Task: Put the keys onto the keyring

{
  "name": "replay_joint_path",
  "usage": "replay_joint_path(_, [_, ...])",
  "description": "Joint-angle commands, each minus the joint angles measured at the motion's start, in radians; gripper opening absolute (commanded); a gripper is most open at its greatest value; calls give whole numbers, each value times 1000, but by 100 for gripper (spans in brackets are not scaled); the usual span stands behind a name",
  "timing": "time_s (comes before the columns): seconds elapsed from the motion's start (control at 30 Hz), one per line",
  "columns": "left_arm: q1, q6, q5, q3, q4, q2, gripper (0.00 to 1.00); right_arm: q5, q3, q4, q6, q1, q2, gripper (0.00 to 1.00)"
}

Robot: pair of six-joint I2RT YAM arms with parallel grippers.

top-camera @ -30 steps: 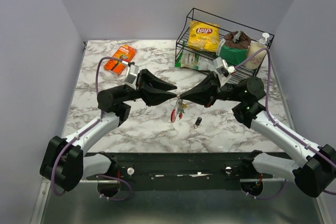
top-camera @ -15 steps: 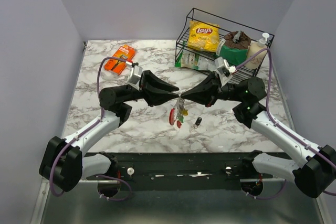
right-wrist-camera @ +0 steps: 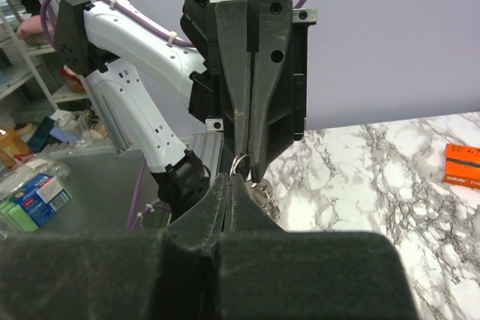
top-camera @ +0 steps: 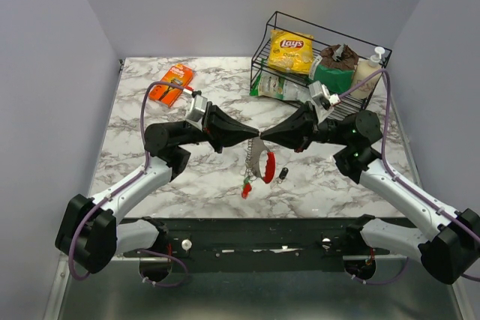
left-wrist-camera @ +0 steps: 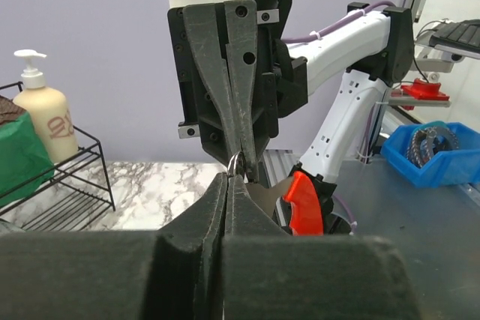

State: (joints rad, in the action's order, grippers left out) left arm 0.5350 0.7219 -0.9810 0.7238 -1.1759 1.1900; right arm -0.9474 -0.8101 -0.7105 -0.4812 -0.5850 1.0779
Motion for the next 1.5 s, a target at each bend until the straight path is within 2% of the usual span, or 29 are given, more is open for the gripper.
replay_joint_path(0.0, [25,-33,-10,25,41,13,0,4,2,-55,1,-15,-12,1])
replay_joint_path(0.1, [26,-74,-7,43,126,-3,0,-2,-6,-34,18,-15,-4,2])
replay_joint_path(0.13, [28,-154,-4,52,245,-22,0,-7,-11,-20,29,-15,-1,6])
replay_joint_path(0.17, [31,-204,16,78,328,-35,0,-7,-15,18,42,-15,-4,13])
replay_joint_path(0.2, [40,-273,34,95,423,-49,0,-4,-26,40,59,-15,-6,29])
replay_joint_path(0.23, [48,-341,48,114,622,-75,0,4,-32,66,100,-13,-9,37])
replay_joint_path(0.27, [55,-463,70,153,710,-84,0,10,-40,124,122,-15,-15,44])
replay_joint_path(0.3, [65,-507,105,173,789,-90,0,22,-61,158,145,-15,-15,54])
replay_joint_path(0.33, [74,-536,119,189,897,-101,0,22,-76,195,191,-15,-15,57])
replay_joint_path(0.5, [97,-663,195,275,1097,-112,0,41,-133,400,318,-16,-10,68])
replay_joint_path(0.63, [128,-756,263,336,1280,-101,0,91,-170,517,421,-15,-10,69])
replay_joint_path(0.9, [166,-837,266,399,1400,-89,0,193,-182,598,472,-15,-21,68])
replay_joint_path(1.03, [174,-855,257,407,1435,-90,0,229,-178,608,506,-15,-27,61])
replay_joint_path(1.1, [175,-862,254,408,1438,-92,0,225,-178,612,509,-15,-24,53])
replay_joint_path(1.17, [177,-865,252,407,1438,-99,0,211,-185,624,518,-16,-16,52])
replay_joint_path(1.27, [177,-865,254,407,1441,-109,0,216,-182,649,541,-15,-16,54])
replay_joint_path(1.33, [177,-874,255,410,1455,-110,0,199,-178,652,549,-15,-27,61])
replay_joint_path(1.47, [177,-898,268,437,1510,-102,0,127,-184,707,581,-16,-35,68])
